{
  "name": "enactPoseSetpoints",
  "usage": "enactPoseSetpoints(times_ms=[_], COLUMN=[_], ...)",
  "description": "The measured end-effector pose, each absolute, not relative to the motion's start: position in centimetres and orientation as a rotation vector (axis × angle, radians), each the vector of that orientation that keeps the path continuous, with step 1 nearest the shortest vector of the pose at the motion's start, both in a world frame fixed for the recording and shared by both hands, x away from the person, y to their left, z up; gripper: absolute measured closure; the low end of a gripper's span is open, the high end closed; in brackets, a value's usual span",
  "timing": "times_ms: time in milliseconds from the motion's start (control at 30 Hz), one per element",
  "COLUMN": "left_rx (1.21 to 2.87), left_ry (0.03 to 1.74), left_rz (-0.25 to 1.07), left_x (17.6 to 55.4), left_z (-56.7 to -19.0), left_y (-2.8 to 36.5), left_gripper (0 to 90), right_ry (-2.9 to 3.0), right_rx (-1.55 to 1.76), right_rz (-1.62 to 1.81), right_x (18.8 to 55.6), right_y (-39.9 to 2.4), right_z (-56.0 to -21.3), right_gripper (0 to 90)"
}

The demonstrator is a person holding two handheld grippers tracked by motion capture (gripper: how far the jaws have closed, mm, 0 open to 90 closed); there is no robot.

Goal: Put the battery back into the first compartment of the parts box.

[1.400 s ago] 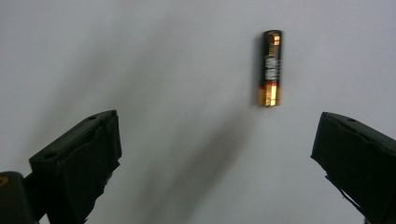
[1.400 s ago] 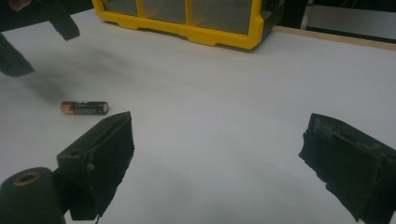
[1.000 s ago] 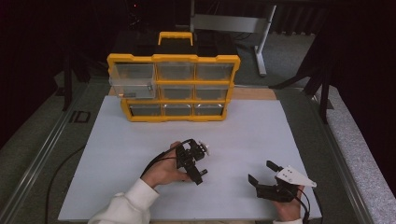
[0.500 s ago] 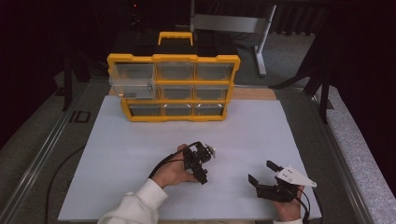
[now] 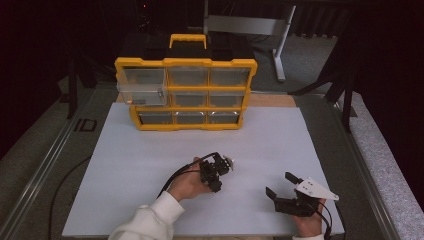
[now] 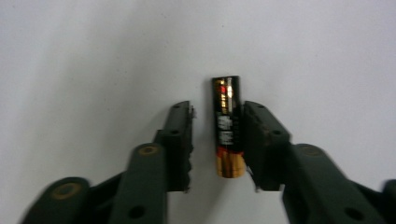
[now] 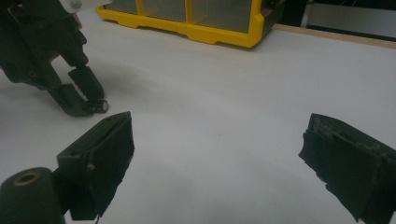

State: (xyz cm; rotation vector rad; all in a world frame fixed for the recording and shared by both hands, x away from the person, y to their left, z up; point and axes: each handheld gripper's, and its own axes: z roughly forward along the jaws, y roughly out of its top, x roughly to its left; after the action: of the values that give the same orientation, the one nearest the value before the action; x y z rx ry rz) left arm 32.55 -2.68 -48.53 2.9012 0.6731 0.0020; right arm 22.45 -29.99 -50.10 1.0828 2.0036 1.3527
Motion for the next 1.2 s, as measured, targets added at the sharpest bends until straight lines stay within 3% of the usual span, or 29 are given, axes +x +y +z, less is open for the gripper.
enactPoseSetpoints(times_ms=[67,433,1200], left_rx=[2.916,2.959,2.807], left_ry=[0.66,0.671,0.964], left_rz=[-0.005,0.012,0.006], left_x=[32.6,32.9,33.9], left_z=[-48.5,-48.3,-45.3], left_y=[-2.7,-1.4,9.4], left_gripper=[77.1,77.9,77.9], right_ry=[2.004,2.004,2.005], right_rx=[1.083,1.082,1.08], right_rz=[1.35,1.358,1.355], right_x=[22.5,22.4,22.5], right_y=[-30.0,-30.0,-29.9], right_z=[-50.1,-50.1,-50.1], right_gripper=[8.7,8.7,8.7])
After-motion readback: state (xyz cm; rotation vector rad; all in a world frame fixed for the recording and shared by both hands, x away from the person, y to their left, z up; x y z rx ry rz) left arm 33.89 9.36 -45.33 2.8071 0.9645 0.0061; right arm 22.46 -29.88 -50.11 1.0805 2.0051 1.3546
